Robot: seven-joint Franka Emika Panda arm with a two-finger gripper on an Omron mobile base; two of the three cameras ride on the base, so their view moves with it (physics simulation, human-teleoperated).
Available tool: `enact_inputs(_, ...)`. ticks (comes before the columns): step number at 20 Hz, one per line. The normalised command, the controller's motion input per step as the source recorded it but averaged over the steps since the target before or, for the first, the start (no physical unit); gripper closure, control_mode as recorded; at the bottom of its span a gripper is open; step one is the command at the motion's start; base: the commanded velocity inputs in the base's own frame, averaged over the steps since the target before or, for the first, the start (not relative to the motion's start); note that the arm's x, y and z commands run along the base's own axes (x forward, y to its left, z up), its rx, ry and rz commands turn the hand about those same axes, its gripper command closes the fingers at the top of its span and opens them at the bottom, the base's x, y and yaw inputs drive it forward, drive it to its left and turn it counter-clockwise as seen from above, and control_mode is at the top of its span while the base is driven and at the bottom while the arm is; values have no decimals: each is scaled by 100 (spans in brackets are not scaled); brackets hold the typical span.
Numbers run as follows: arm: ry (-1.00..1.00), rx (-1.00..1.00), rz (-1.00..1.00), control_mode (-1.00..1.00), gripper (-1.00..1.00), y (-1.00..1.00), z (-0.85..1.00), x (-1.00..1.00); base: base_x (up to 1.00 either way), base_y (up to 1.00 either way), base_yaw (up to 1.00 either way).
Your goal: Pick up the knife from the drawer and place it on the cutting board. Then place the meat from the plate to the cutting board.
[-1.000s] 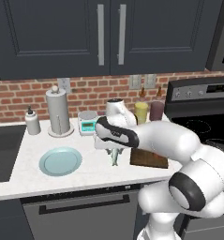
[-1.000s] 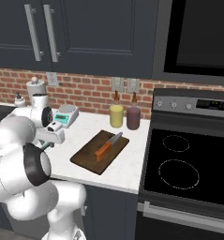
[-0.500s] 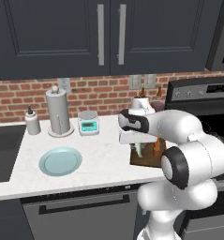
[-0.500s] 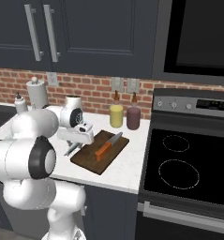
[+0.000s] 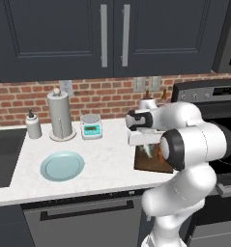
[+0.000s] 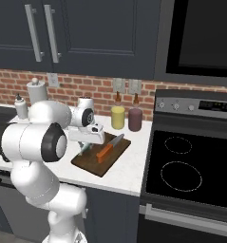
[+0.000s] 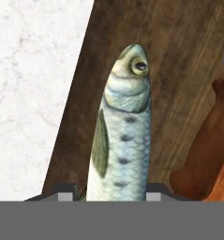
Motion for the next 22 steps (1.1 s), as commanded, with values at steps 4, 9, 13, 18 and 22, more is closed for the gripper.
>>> enact_inputs(4, 0, -1, 2, -100, 100, -2, -33, 17, 0, 0, 0)
enact_inputs(9, 0, 0, 1, -100, 100, -22, -23, 0, 0, 0, 0)
enact_inputs(13, 0, 0, 0, -100, -100, -7, -1, -1, 0, 0, 0)
enact_inputs(18, -4, 0, 0, -100, -100, 2, 4, 0, 0, 0, 0)
enact_inputs(22, -17, 0, 0, -100, -100, 2, 62, -19, 0, 0, 0)
